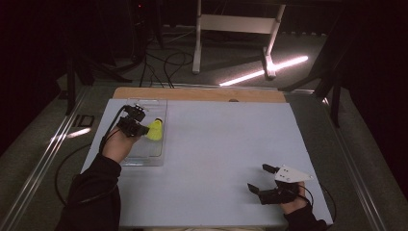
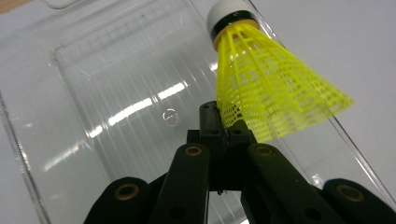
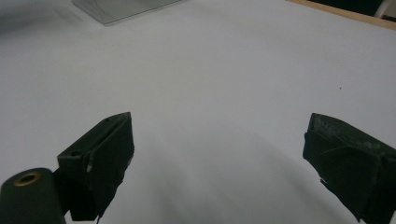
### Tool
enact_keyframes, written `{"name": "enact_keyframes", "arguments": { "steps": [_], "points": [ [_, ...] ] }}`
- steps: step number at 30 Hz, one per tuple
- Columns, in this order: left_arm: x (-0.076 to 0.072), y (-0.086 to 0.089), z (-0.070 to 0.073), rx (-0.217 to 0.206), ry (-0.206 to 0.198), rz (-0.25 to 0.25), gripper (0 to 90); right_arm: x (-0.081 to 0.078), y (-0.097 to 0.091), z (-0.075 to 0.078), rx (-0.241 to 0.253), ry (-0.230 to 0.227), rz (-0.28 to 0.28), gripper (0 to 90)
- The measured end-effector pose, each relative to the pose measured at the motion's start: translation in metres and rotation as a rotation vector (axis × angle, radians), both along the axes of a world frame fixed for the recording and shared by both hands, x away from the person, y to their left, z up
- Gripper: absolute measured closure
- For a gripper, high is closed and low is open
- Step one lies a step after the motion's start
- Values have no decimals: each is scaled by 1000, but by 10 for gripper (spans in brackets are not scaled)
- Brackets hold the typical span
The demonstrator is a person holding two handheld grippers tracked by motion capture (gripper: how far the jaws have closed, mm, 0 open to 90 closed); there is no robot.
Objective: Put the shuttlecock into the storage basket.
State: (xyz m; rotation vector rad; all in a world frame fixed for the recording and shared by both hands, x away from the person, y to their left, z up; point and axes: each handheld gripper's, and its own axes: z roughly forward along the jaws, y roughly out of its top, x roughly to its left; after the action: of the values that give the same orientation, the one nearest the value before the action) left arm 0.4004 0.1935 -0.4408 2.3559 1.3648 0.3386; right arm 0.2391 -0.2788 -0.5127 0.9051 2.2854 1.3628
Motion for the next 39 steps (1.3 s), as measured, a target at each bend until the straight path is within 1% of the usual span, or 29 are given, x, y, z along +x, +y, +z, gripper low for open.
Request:
{"name": "enact_keyframes", "arguments": {
  "steps": [6,7,15,22,24,28,32,33,37,39],
  "points": [
    [2,-3,-7,10,23,-6,900,0,0,0,0,0,1,88],
    [2,-3,-8,10,23,-7,900,0,0,0,-1,-1,1,88],
    [5,-7,-17,34,59,-19,900,0,0,0,-1,0,2,88],
    [8,-8,-25,47,89,-26,900,0,0,0,-1,1,3,88],
    [9,-9,-26,52,92,-27,900,0,0,0,-1,1,4,88],
    [11,-11,-30,60,115,-31,900,0,0,0,0,3,3,88],
    [11,-12,-32,73,123,-35,898,0,0,0,0,3,3,89],
    [11,-12,-32,70,127,-38,898,0,0,0,0,3,4,88],
    [11,-12,-32,71,139,-44,879,0,0,0,0,3,6,88],
    [10,-13,-31,69,138,-41,816,0,0,-1,-1,4,8,89]
  ]
}}
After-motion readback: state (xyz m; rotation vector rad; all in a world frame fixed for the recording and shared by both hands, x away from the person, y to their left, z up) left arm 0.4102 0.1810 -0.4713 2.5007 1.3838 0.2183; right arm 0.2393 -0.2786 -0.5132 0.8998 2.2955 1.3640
